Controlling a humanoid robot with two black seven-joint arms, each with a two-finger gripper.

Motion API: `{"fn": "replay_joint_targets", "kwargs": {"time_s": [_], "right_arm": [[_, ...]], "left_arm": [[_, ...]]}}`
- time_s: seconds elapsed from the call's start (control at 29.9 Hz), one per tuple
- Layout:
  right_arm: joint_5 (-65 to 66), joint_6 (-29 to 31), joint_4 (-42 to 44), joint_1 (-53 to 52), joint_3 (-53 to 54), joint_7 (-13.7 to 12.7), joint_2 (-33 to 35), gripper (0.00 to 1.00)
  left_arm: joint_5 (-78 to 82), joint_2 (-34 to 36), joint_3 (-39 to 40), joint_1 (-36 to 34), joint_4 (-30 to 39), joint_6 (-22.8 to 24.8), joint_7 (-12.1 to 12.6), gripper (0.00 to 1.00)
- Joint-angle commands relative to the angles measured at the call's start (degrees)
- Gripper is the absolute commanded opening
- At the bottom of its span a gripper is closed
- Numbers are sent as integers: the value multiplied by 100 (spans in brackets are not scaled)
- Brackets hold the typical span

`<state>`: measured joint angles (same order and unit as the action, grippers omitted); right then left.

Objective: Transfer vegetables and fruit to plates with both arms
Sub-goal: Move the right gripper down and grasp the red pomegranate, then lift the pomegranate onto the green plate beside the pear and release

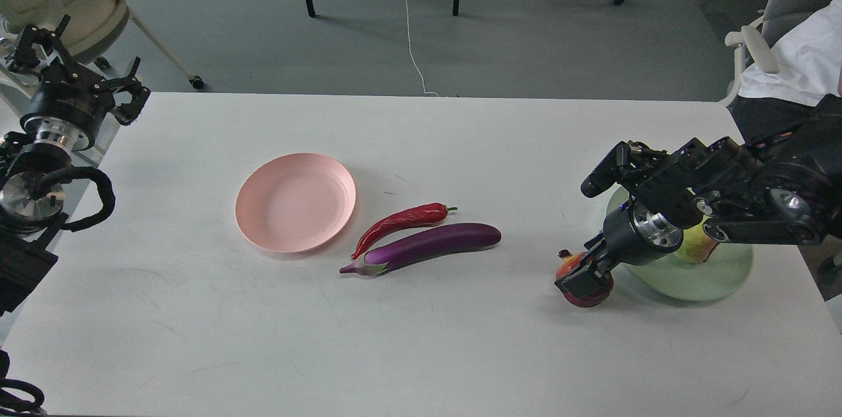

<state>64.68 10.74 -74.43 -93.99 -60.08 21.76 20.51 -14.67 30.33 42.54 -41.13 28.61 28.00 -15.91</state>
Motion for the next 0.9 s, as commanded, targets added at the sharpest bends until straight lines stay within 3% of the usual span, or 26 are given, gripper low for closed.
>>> {"fn": "replay_joint_targets", "kwargs": {"time_s": [0.0,0.3,0.57,0.87], "right_arm": [[1,-28,-1,82,-12,-5,-38,89],[1,-46,-54,-23,40,39,58,59],[-184,-46,69,-638,269,39,936,59],[-149,-238,253,-25,347,30,2167,60]], "left_arm": [[8,-1,0,0,-5,0,0,98],[8,35,0,9,-128,0,0,98],[8,35,0,9,-128,0,9,98],[8,-9,-8,26,-128,0,18,98]]}}
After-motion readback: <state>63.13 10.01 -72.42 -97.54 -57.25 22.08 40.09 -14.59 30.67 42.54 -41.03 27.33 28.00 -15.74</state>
